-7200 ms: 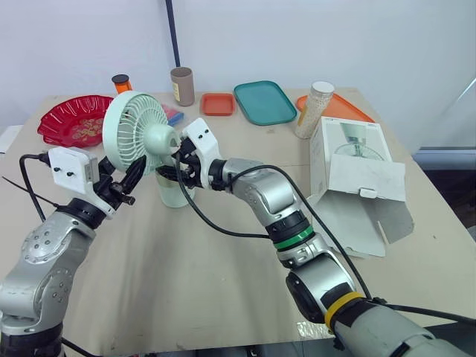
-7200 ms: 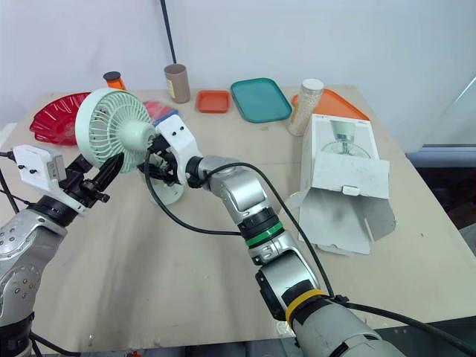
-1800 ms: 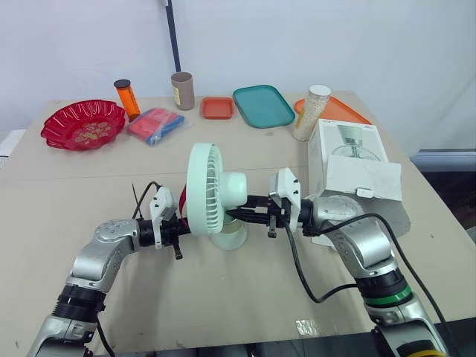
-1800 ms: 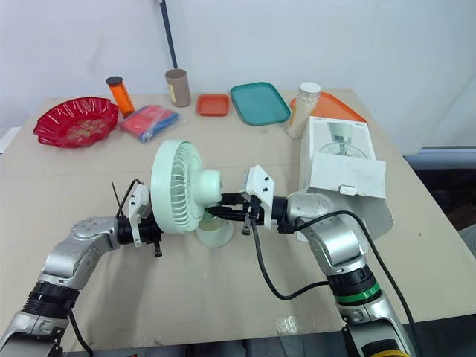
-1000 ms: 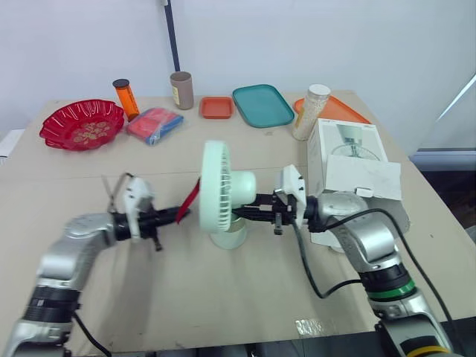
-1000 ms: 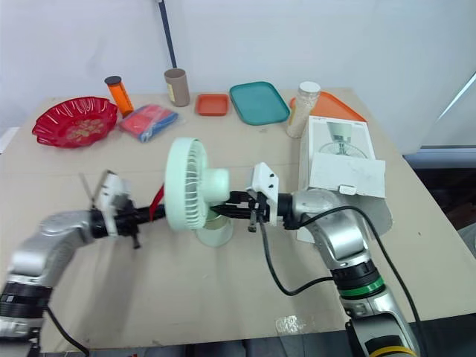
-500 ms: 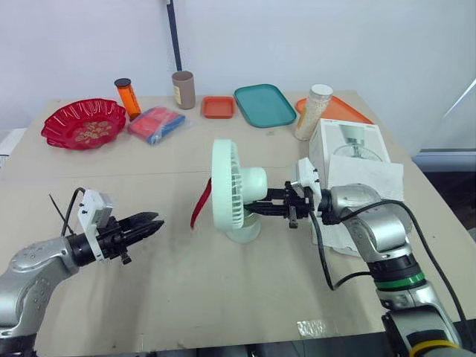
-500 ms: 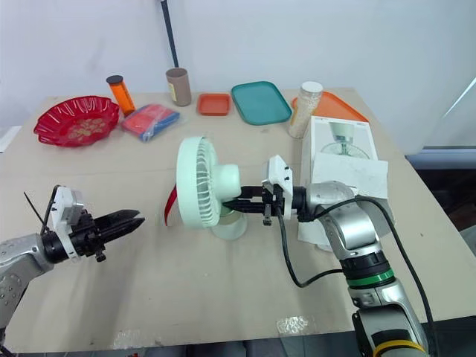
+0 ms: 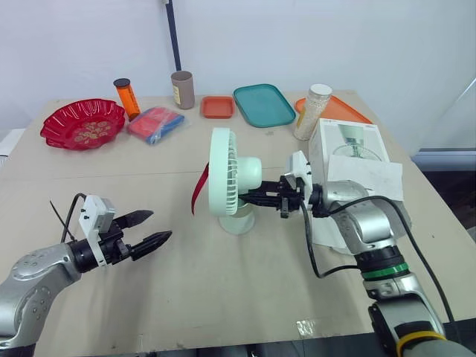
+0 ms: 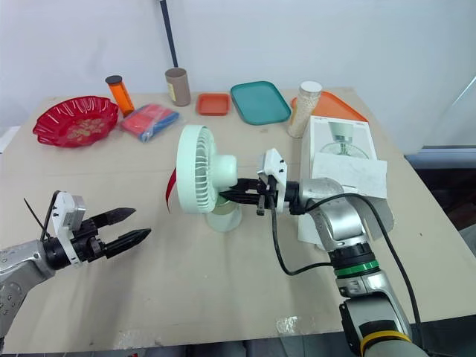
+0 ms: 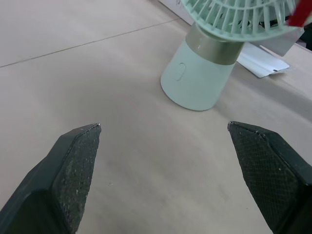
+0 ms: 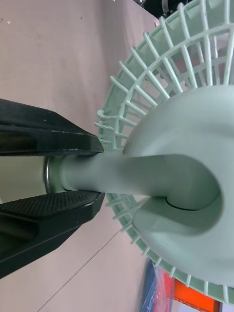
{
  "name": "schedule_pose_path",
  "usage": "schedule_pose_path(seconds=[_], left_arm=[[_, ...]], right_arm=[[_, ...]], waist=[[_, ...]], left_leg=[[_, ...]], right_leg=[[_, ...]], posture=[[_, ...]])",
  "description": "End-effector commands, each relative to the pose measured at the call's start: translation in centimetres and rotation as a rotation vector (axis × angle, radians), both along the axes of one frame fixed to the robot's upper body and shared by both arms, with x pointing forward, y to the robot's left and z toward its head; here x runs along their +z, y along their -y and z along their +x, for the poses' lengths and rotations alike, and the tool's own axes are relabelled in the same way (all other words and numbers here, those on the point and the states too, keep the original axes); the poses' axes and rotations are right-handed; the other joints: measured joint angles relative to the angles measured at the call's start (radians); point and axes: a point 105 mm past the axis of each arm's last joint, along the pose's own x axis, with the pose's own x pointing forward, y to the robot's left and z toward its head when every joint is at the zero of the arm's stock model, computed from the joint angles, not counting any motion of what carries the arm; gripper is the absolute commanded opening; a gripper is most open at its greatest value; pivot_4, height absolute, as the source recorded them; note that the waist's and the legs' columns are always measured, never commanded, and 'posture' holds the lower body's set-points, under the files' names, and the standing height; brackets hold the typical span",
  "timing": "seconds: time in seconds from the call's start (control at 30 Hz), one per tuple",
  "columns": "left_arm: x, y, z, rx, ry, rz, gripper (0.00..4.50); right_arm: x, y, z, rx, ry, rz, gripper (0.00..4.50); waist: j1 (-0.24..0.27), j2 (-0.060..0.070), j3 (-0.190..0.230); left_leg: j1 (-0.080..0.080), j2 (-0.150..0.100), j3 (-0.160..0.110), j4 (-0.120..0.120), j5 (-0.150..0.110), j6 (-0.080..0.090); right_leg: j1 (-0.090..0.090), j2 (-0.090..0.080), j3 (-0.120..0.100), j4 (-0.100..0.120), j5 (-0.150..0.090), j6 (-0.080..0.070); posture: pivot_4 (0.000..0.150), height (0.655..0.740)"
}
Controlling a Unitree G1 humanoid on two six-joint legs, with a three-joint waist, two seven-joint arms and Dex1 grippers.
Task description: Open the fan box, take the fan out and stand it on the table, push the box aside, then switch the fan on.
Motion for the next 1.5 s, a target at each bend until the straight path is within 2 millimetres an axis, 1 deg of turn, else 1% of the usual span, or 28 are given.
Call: schedule_pose_path(seconds=[0.03, 0.27, 0.6, 0.63, 0.67, 0.7, 0.73, 0.8, 0.87, 0.9, 1.03, 1.17, 1.33, 1.4, 1.5], left_arm=[[0.5, 0.0, 0.0, -0.004, 0.028, 0.026, 4.47], [0.5, 0.2, 0.2, -0.008, 0.033, 0.035, 4.47], [-0.1, 0.7, 0.2, -0.003, 0.038, 0.028, 4.47], [-0.1, 0.8, 0.2, -0.002, 0.040, 0.027, 4.50], [-0.1, 0.8, 0.2, -0.002, 0.041, 0.026, 4.50], [-0.1, 0.8, 0.3, -0.002, 0.044, 0.025, 4.50], [-0.1, 0.9, 0.3, -0.003, 0.046, 0.026, 4.50], [0.0, 0.8, 0.4, -0.001, 0.050, 0.025, 4.50], [0.0, 0.8, 0.4, 0.000, 0.051, 0.025, 4.50], [0.0, 0.8, 0.5, 0.000, 0.052, 0.026, 4.50], [0.0, 0.9, 0.6, -0.005, 0.058, 0.027, 4.50], [0.2, 1.0, 1.1, -0.012, 0.080, 0.028, 4.50], [0.2, 1.9, 1.5, -0.074, 0.135, 0.082, 4.50], [0.8, 1.8, 2.1, -0.072, 0.172, 0.080, 4.50], [1.8, 1.1, 3.0, -0.040, 0.199, 0.063, 4.50]], right_arm=[[2.2, -0.3, 0.4, -0.008, 0.088, 0.058, 0.73], [1.0, -0.6, -0.1, 0.033, 0.081, 0.009, 0.73], [0.6, -0.5, 0.3, 0.021, 0.066, -0.009, 0.73], [0.6, -0.5, 0.3, 0.018, 0.065, -0.010, 1.48], [0.6, -0.5, 0.4, 0.013, 0.062, -0.010, 1.74], [0.5, -0.5, 0.5, 0.012, 0.061, -0.013, 2.24], [0.5, -0.4, 0.5, 0.012, 0.057, -0.015, 2.44], [0.4, -0.4, 0.6, 0.008, 0.056, -0.018, 3.24], [0.4, -0.4, 0.7, 0.003, 0.056, -0.017, 4.19], [0.4, -0.3, 0.7, 0.001, 0.055, -0.020, 4.47], [0.4, -0.1, 0.5, 0.001, 0.056, -0.025, 4.47], [0.9, 0.4, 0.3, -0.014, 0.070, -0.030, 4.47], [1.6, 1.9, -0.6, -0.047, 0.087, -0.039, 4.47], [2.0, 2.9, -1.5, -0.055, 0.093, -0.047, 4.47], [2.9, 4.7, -2.3, -0.105, 0.096, -0.057, 4.47]], waist=[[0.000, 0.000, 0.000], [0.000, 0.000, 0.000], [0.001, 0.000, 0.000], [0.001, 0.000, 0.000], [0.000, 0.000, 0.000], [0.001, 0.000, 0.000], [0.001, 0.000, 0.000], [0.000, 0.000, 0.000], [0.000, 0.000, 0.000], [0.000, 0.000, 0.000], [0.001, 0.000, 0.000], [0.001, 0.000, 0.000], [0.002, 0.000, 0.000], [0.004, 0.000, 0.000], [0.006, 0.000, 0.000]], left_leg=[[0.000, 0.000, 0.000, 0.000, 0.000, 0.000], [0.000, 0.000, 0.000, 0.000, 0.000, 0.000], [0.000, 0.000, 0.000, 0.000, 0.000, 0.000], [0.000, 0.000, 0.000, 0.000, 0.000, 0.000], [0.000, 0.000, 0.000, 0.000, 0.000, 0.000], [0.000, 0.000, 0.000, 0.000, 0.000, 0.000], [0.000, 0.000, 0.000, 0.000, 0.000, 0.000], [0.000, 0.000, 0.000, 0.000, 0.000, 0.000], [0.000, 0.000, 0.000, 0.000, 0.000, 0.000], [0.000, 0.000, 0.000, 0.000, 0.000, 0.000], [0.000, 0.000, 0.000, 0.000, 0.000, 0.000], [0.000, 0.000, 0.000, 0.000, 0.000, 0.000], [0.000, -0.001, 0.000, 0.000, 0.000, 0.000], [0.000, -0.001, 0.000, 0.000, 0.000, 0.000], [-0.001, -0.001, -0.001, 0.000, 0.000, 0.000]], right_leg=[[0.000, 0.000, 0.000, 0.000, 0.000, 0.000], [0.000, 0.000, 0.000, 0.000, 0.000, 0.000], [0.000, 0.000, 0.000, 0.000, 0.000, 0.000], [0.000, 0.000, 0.000, 0.000, 0.000, 0.000], [0.000, 0.000, 0.000, 0.000, 0.000, 0.000], [0.000, 0.000, 0.000, 0.000, 0.000, 0.000], [0.000, 0.000, 0.000, 0.000, 0.000, 0.000], [0.000, 0.000, 0.000, 0.000, 0.000, 0.000], [0.000, 0.000, 0.000, 0.000, 0.000, 0.000], [0.000, 0.000, 0.000, 0.000, 0.000, 0.000], [0.000, 0.000, 0.000, 0.000, 0.000, 0.000], [0.000, 0.000, 0.000, 0.000, 0.000, 0.000], [0.000, -0.001, 0.000, 0.000, 0.000, 0.000], [0.000, -0.001, 0.000, 0.000, 0.000, 0.000], [0.000, -0.001, 0.000, 0.000, 0.000, 0.000]], posture=[[0.150, 0.7400], [0.150, 0.7400], [0.150, 0.7400], [0.150, 0.7400], [0.150, 0.7400], [0.150, 0.7400], [0.150, 0.7400], [0.150, 0.7400], [0.150, 0.7400], [0.150, 0.7400], [0.150, 0.7400], [0.150, 0.7400], [0.150, 0.7400], [0.150, 0.7400], [0.150, 0.7400]])
